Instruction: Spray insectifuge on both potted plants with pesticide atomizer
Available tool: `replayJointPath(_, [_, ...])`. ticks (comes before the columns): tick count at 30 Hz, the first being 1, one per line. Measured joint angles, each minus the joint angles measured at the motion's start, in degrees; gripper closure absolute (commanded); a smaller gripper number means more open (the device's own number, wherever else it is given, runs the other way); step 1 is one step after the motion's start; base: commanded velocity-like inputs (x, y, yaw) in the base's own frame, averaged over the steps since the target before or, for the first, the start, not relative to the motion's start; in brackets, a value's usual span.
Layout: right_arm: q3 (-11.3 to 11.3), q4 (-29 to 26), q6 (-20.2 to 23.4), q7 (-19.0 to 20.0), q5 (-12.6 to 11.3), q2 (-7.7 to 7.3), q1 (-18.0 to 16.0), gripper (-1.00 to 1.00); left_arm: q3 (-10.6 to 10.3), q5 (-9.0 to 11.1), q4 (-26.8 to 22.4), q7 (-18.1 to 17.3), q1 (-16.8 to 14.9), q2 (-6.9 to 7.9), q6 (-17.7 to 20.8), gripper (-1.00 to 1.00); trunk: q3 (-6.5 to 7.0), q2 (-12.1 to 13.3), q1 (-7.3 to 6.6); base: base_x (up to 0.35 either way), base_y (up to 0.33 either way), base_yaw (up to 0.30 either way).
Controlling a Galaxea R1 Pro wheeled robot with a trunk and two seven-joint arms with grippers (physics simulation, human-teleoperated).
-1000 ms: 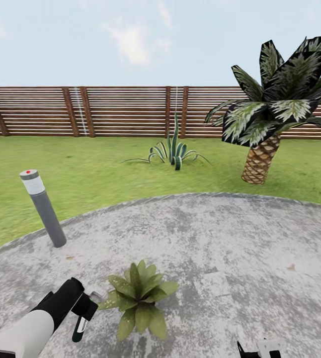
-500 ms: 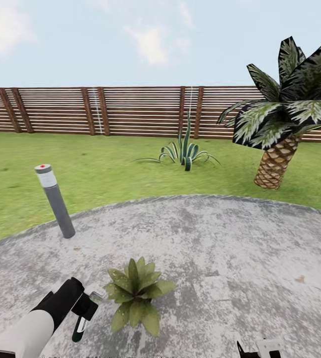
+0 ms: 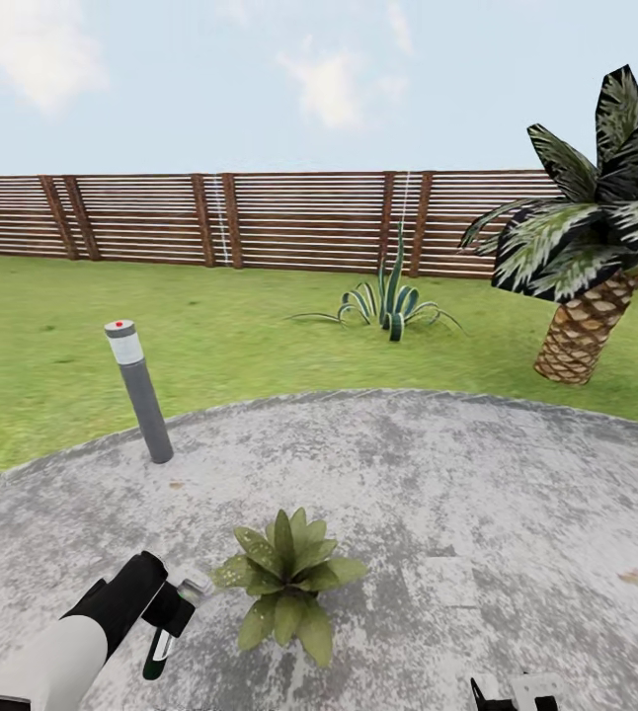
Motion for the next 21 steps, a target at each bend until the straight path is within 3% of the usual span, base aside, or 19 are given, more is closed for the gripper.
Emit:
replayJointPath(7, [0.00,-0.01,-0.01,0.00,0.01,0.00,0.01,-1.00,-0.15,-0.11,1.48,0.04,0.05,0.00,-0.17,1.00,0.00,0.00,-0.02,0.100,-0.104,0.185])
replayJointPath(11, [0.01,-0.02,-0.02,0.00,0.01,0.00,0.01,-1.00,-0.10,-0.10,1.36,0.09,0.04,0.00,-0.17,1.00,0.00,0.00,-0.02,0.160,-0.236,0.044])
replayJointPath(21, [0.01,-0.01,-0.01,0.00,0.01,0.00,0.00,-1.00,-0.09,-0.10,1.26,0.09,0.08,0.01,-0.12,1.00,0.00,0.00,0.00,0.020,-0.272,0.261])
